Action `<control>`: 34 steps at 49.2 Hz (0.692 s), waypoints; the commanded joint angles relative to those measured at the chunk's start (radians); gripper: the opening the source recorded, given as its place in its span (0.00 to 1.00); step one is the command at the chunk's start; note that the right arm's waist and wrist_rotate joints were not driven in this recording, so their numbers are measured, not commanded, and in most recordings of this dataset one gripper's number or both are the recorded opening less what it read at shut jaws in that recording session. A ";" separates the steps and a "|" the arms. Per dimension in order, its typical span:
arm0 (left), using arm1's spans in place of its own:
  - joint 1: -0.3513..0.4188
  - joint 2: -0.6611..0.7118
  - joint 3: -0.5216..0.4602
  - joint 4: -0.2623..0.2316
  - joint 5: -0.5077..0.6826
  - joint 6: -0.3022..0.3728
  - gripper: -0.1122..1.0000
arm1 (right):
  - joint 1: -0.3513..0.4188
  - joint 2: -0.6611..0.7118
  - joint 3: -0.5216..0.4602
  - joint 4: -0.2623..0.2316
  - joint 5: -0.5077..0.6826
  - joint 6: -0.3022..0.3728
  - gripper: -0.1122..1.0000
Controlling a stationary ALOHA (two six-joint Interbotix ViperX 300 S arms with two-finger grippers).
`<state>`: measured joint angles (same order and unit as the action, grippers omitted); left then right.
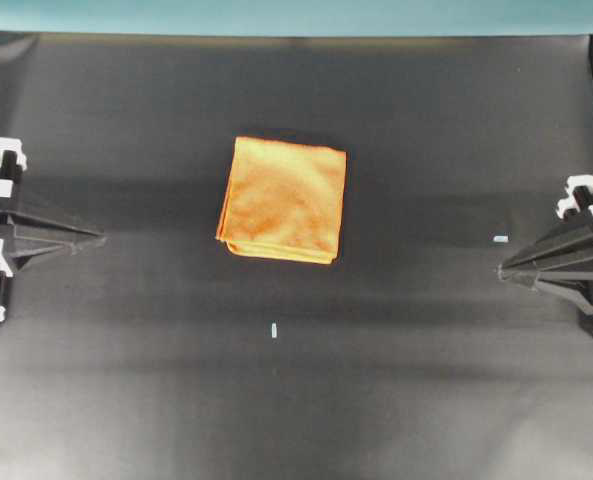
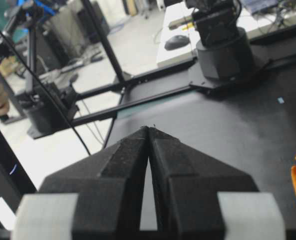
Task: Push an orange cloth with the left arm to wipe the desk.
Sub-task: 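Move the left gripper toward the folded orange cloth, then lower the left gripper onto the near-left corner of the orange cloth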
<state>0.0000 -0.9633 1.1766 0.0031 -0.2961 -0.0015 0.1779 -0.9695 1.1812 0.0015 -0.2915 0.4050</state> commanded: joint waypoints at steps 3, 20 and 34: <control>0.002 0.077 -0.011 0.040 -0.006 -0.006 0.16 | 0.000 0.006 -0.009 0.002 -0.005 0.000 0.15; 0.118 0.407 -0.078 0.041 -0.152 -0.006 0.11 | 0.000 0.005 0.011 0.002 0.055 -0.002 0.10; 0.232 0.687 -0.178 0.040 -0.259 -0.005 0.25 | 0.000 -0.023 0.025 0.002 0.069 0.000 0.10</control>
<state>0.2010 -0.3605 1.0462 0.0399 -0.5170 -0.0077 0.1779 -0.9863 1.2103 0.0031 -0.2178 0.4050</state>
